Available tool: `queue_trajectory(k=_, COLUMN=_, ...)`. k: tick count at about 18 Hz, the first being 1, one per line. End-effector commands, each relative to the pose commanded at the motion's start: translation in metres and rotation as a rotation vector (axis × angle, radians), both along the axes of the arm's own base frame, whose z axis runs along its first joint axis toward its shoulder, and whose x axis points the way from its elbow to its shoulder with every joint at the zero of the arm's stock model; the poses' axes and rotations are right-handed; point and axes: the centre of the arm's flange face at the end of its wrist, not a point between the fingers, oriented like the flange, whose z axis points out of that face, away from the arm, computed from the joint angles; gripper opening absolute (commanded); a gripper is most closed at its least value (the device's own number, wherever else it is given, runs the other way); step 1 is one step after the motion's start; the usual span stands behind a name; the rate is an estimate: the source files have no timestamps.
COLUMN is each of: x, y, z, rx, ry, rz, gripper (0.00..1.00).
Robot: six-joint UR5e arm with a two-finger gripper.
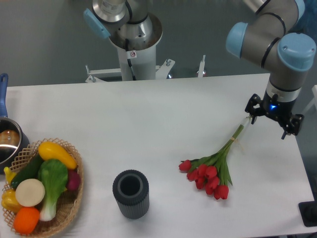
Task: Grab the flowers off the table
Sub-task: 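Move the open gripper down toward the red tulip bouquet's stems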
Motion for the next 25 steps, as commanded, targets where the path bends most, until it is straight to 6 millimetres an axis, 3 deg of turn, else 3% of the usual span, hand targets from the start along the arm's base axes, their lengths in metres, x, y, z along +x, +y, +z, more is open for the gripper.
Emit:
queue_trajectory(k=9, x=0.012, y=0.013, z=-0.002, rx=0.006, ry=-0.010, rz=0.005, gripper=1.00)
queue_trajectory(k=16, x=0.025, y=0.017, z=-0.036, rx=0.042, ry=0.007, rz=0.115, gripper=1.00)
queue_trajectory(k=21, x=0.037, y=0.039, z=-0.059, rx=0.034, ry=-0.025, rz=0.109, gripper=1.00)
queue_trajectory(k=25, x=0.060, y=0.059, z=-0.083, rx=0.011, ry=-0.065, rz=0.067, gripper=1.00)
